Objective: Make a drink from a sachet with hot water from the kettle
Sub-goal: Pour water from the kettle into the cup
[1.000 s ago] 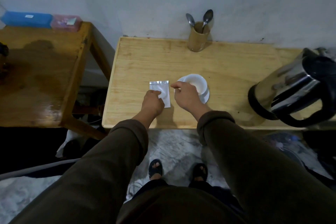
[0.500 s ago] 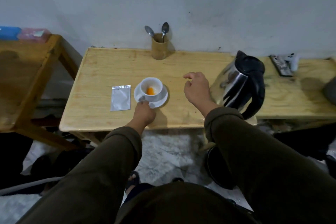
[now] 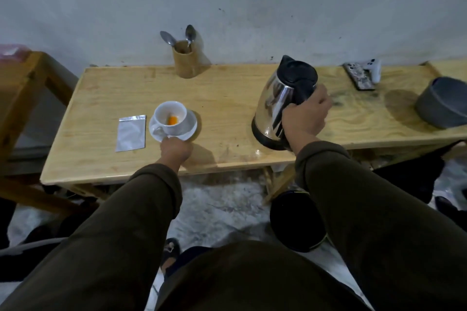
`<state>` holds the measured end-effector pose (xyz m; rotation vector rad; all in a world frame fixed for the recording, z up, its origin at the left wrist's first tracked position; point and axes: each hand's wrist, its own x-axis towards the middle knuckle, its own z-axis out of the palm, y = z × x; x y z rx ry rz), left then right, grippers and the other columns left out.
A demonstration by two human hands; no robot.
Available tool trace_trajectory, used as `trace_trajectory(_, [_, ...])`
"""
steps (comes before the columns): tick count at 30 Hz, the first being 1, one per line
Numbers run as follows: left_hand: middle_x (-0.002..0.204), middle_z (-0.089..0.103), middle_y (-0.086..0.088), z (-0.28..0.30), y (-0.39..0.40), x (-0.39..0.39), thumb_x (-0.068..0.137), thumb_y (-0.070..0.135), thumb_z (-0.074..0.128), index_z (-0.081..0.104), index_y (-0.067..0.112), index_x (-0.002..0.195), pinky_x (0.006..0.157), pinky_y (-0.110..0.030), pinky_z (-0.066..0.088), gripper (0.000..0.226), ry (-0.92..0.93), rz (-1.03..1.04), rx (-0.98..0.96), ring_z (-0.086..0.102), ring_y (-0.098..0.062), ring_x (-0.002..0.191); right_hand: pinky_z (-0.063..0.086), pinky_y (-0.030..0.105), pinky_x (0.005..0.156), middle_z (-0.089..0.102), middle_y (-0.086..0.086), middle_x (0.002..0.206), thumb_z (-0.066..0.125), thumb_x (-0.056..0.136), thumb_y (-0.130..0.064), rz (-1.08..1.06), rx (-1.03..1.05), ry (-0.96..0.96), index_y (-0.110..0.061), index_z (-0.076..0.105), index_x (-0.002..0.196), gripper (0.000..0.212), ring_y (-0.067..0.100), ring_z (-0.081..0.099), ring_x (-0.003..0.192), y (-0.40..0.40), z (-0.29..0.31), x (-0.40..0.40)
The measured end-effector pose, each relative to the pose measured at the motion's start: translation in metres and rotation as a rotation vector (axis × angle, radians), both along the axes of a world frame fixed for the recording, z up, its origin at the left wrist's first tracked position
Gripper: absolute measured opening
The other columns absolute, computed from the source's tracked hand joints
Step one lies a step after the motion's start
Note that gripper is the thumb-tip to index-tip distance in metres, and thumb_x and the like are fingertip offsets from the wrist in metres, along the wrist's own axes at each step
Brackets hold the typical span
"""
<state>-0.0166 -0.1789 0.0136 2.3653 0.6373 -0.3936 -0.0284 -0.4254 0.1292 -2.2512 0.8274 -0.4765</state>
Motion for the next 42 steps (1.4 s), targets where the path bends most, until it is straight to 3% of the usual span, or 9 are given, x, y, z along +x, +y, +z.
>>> trace_trajectory(2, [0.133, 0.056, -0.019, 0.003, -0.001, -0.001, 0.093, 0.025, 0.053, 0.049, 0.001, 0.131, 0.101, -0.036, 0.042, 0.045, -0.011, 0.061, -0.069, 0.053, -0.034, 0.123, 0.052, 0.044, 0.093, 0.055, 0.016, 0.124, 0.058, 0.085, -0.015, -0.059, 0.241, 0.007, -0.011, 0.041, 0.122, 0.041, 0.036, 0.059, 0.110, -0.007, 0.000, -0.003])
trace_trajectory(6, [0.132, 0.056, -0.019, 0.001, 0.001, 0.000, 0.092, 0.028, 0.055, 0.048, 0.003, 0.131, 0.100, -0.037, 0.043, 0.047, -0.027, 0.092, -0.126, 0.053, -0.034, 0.122, 0.053, 0.036, 0.088, 0.061, 0.015, 0.121, 0.062, 0.085, -0.016, -0.079, 0.322, 0.037, -0.007, 0.052, 0.115, 0.034, 0.033, 0.062, 0.108, -0.012, 0.005, -0.001])
trace_trajectory(11, [0.146, 0.042, -0.018, 0.006, 0.003, 0.000, 0.091, 0.019, 0.056, 0.020, 0.006, 0.148, 0.107, -0.040, 0.039, 0.068, -0.109, 0.343, -0.261, 0.045, -0.035, 0.133, 0.053, 0.034, 0.082, 0.065, 0.011, 0.112, 0.062, 0.081, -0.016, -0.028, 0.237, -0.044, -0.009, 0.056, 0.110, 0.031, 0.030, 0.063, 0.101, -0.006, 0.030, 0.016])
trace_trajectory(16, [0.147, 0.041, -0.019, 0.013, 0.004, 0.002, 0.095, 0.013, 0.045, 0.022, 0.005, 0.145, 0.108, -0.038, 0.038, 0.056, -0.181, 0.583, -0.449, 0.043, -0.035, 0.134, 0.043, 0.025, 0.068, 0.056, -0.001, 0.087, 0.063, 0.077, -0.020, 0.220, 0.044, -0.107, -0.012, 0.060, 0.100, 0.025, 0.019, 0.054, 0.079, 0.014, 0.071, 0.039])
trace_trajectory(22, [0.144, 0.041, -0.027, 0.018, 0.023, 0.003, 0.091, 0.009, 0.045, 0.021, -0.005, 0.145, 0.104, -0.040, 0.040, 0.060, -0.146, 0.518, -0.365, 0.046, -0.040, 0.131, 0.044, 0.028, 0.067, 0.060, 0.002, 0.090, 0.066, 0.073, -0.024, 0.453, -0.138, -0.044, -0.014, 0.062, 0.097, 0.026, 0.023, 0.056, 0.081, 0.047, 0.079, 0.056])
trace_trajectory(28, [0.105, 0.051, -0.009, 0.018, 0.044, 0.008, 0.097, 0.018, 0.043, 0.017, 0.004, 0.148, 0.098, -0.018, 0.043, 0.059, -0.140, 0.492, -0.538, 0.049, -0.030, 0.121, 0.048, 0.036, 0.063, 0.058, 0.009, 0.089, 0.067, 0.070, -0.012, 0.813, -0.221, 0.065, -0.016, 0.048, 0.103, 0.038, 0.028, 0.055, 0.077, 0.079, 0.077, 0.069])
trace_trajectory(31, [0.134, 0.053, -0.026, -0.014, 0.066, 0.023, 0.077, 0.041, 0.049, 0.038, 0.012, 0.138, 0.104, -0.052, 0.046, 0.068, -0.093, 0.444, -0.661, 0.053, -0.042, 0.122, 0.043, 0.033, 0.064, 0.056, 0.009, 0.090, 0.069, 0.068, -0.013, 0.967, -0.366, 0.199, -0.017, 0.051, 0.102, 0.038, 0.030, 0.052, 0.079, 0.107, 0.083, 0.081])
trace_trajectory(35, [0.134, 0.055, -0.028, -0.009, 0.079, 0.026, 0.090, 0.030, 0.040, 0.046, 0.001, 0.132, 0.103, -0.054, 0.047, 0.052, -0.022, 0.398, -0.709, 0.056, -0.044, 0.122, 0.037, 0.032, 0.066, 0.053, 0.007, 0.092, 0.068, 0.068, -0.012, 1.061, -0.497, 0.348, -0.025, 0.045, 0.090, 0.035, 0.029, 0.049, 0.083, 0.142, 0.081, 0.093])
trace_trajectory(42, [0.137, 0.052, -0.031, 0.013, 0.084, 0.023, 0.098, 0.020, 0.035, 0.044, -0.005, 0.134, 0.060, -0.025, 0.045, 0.045, 0.016, 0.370, -0.733, 0.053, -0.045, 0.125, 0.041, 0.034, 0.069, 0.058, 0.013, 0.099, 0.068, 0.070, -0.012, 1.130, -0.744, 0.416, -0.020, 0.053, 0.107, 0.041, 0.028, 0.047, 0.084, 0.183, 0.079, 0.105])
